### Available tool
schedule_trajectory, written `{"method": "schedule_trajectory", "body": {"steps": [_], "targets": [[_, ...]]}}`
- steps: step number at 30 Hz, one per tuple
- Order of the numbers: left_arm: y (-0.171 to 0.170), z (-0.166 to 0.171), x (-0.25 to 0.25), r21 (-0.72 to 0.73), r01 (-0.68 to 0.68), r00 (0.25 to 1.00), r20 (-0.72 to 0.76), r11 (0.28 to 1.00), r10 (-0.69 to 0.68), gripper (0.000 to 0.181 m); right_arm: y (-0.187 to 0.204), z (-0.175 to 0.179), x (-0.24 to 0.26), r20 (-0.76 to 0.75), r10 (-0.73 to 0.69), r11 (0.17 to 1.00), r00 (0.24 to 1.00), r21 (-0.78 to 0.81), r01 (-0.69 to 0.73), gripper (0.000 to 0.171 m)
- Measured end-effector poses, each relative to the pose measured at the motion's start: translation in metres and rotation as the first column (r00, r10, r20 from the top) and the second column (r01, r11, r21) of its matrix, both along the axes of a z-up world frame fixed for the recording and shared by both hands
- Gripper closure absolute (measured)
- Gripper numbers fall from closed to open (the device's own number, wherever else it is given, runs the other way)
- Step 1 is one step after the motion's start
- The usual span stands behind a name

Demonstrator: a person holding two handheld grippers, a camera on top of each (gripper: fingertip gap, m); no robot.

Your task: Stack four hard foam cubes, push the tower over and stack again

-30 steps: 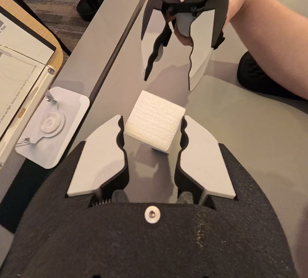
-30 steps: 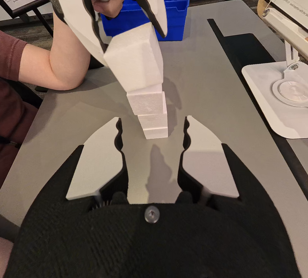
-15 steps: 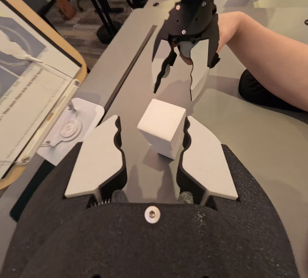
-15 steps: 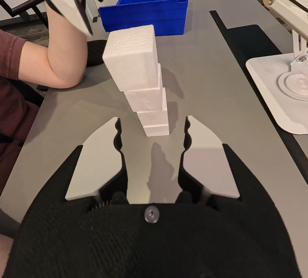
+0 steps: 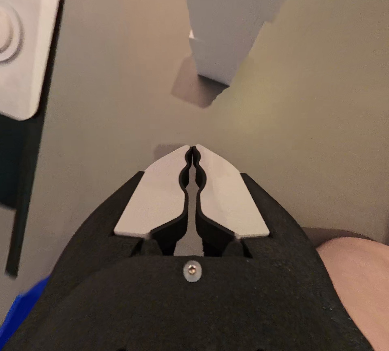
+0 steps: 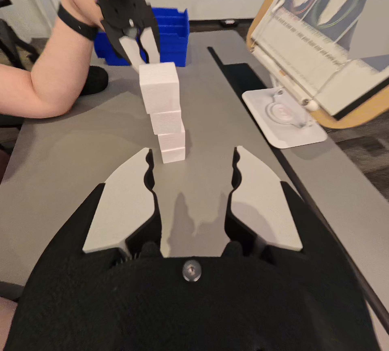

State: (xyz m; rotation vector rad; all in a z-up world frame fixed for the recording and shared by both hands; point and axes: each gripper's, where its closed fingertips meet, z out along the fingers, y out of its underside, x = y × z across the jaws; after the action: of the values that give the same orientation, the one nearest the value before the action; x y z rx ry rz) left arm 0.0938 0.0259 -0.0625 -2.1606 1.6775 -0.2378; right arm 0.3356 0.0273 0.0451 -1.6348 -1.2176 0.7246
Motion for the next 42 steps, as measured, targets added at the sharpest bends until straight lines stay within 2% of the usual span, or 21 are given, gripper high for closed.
{"method": "schedule_trajectory", "body": {"steps": [4, 8, 10, 13, 16, 19, 23, 28, 31, 33, 35, 38, 42], "targets": [[-0.002, -0.033, 0.027, -0.098, 0.168, 0.985, 0.057, 0.981, -0.163, 0.181, -0.017, 0.038, 0.036, -0.096, -0.094, 0.989, 0.991, 0.103, 0.104, 0.099], [-0.004, -0.049, 0.043, -0.172, 0.177, 0.984, 0.046, 0.969, -0.172, 0.181, -0.029, 0.051, 0.054, -0.133, -0.126, 0.979, 0.983, 0.142, 0.144, 0.1], [-0.007, -0.051, 0.053, -0.156, 0.206, 0.978, 0.023, 0.966, -0.205, 0.181, -0.031, 0.052, 0.054, -0.132, -0.126, 0.979, 0.983, 0.146, 0.145, 0.1], [-0.005, -0.044, 0.082, -0.084, 0.234, 0.972, 0.053, 0.969, -0.23, 0.181, -0.031, 0.048, 0.049, -0.106, -0.117, 0.98, 0.988, 0.148, 0.132, 0.101], [0.0, -0.025, 0.125, 0.033, 0.243, 0.956, 0.161, 0.97, -0.245, 0.181, -0.032, 0.042, 0.041, -0.072, -0.092, 0.984, 0.993, 0.143, 0.101, 0.102], [-0.008, -0.014, 0.156, 0.07, 0.27, 0.927, 0.253, 0.96, -0.279, 0.181, -0.029, 0.034, 0.038, -0.038, -0.09, 0.987, 0.995, 0.131, 0.094, 0.103], [0.004, 0.0, 0.156, 0.135, 0.2, 0.932, 0.278, 0.97, -0.231, 0.181, -0.025, 0.027, 0.037, -0.019, -0.098, 0.989, 0.995, 0.106, 0.099, 0.102], [0.019, 0.011, 0.12, 0.18, 0.129, 0.953, 0.248, 0.975, -0.172, 0.18, -0.021, 0.022, 0.044, 0.0, -0.132, 0.987, 0.991, 0.096, 0.131, 0.102], [0.021, 0.011, 0.106, 0.129, 0.113, 0.944, 0.296, 0.985, -0.147, 0.165, -0.015, 0.015, 0.057, 0.016, -0.187, 0.979, 0.982, 0.081, 0.185, 0.102], [0.016, 0.008, 0.101, 0.075, 0.143, 0.929, 0.334, 0.987, -0.16, 0.144, -0.005, 0.005, 0.076, 0.037, -0.277, 0.96, 0.96, 0.058, 0.275, 0.101], [0.007, -0.004, 0.097, 0.056, 0.228, 0.914, 0.333, 0.972, -0.234, 0.115, 0.014, -0.015, 0.106, 0.099, -0.417, 0.909, 0.903, 0.026, 0.417, 0.101], [0.008, -0.026, 0.094, 0.099, 0.29, 0.917, 0.257, 0.952, -0.306, 0.098, 0.038, -0.058, 0.145, 0.2, -0.543, 0.829, 0.816, -0.03, 0.559, 0.099], [0.007, -0.036, 0.109, 0.07, 0.278, 0.931, 0.226, 0.958, -0.287, 0.083, 0.064, -0.097, 0.177, 0.23, -0.656, 0.719, 0.719, -0.098, 0.688, 0.104]]}}
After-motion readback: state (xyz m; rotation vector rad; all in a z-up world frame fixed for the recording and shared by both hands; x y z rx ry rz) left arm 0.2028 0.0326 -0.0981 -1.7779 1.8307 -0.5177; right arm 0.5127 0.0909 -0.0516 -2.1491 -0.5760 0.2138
